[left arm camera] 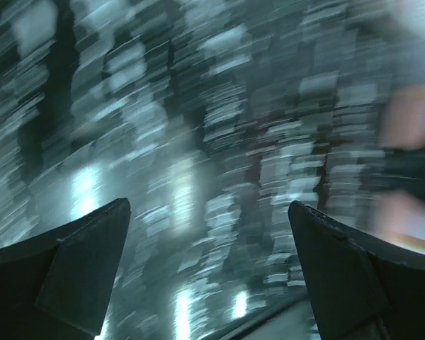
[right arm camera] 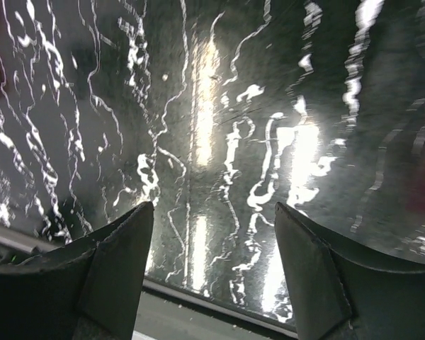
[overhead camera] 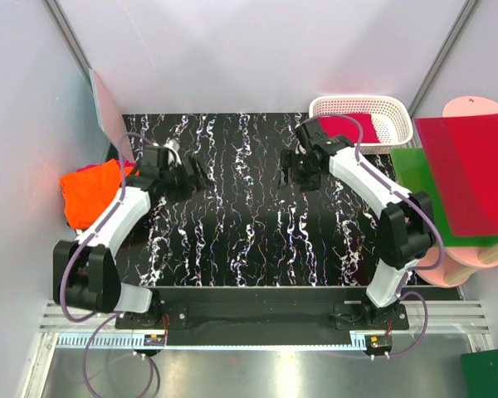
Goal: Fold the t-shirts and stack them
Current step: Put the neatly folded tshirt into the corner of the board with the left arm
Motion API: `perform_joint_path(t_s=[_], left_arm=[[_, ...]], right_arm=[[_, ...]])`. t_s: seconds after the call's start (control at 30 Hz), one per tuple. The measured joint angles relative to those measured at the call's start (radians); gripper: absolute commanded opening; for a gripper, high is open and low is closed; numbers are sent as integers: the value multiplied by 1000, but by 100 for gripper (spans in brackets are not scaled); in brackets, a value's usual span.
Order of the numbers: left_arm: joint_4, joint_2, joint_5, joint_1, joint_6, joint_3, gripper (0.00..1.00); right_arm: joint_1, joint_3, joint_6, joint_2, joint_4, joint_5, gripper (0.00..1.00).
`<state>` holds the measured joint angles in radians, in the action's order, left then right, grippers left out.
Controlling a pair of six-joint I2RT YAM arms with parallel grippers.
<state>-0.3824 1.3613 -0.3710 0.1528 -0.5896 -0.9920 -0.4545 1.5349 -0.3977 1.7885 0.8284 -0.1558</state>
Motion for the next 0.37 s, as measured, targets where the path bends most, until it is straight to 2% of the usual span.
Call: perform_joint_path(t_s=[0.2,0.27,0.37], left_arm=[[-367,156,426,117,156,-90,99],[-427,192,525,164,193,-135,99],[-467,211,594,208,228,-171,99]], right_arm=[[-5,-9,23,-83,13,168,76],[-6,-23,40,-116,19,242,76],[-8,-39,70,-163,33,338,77]])
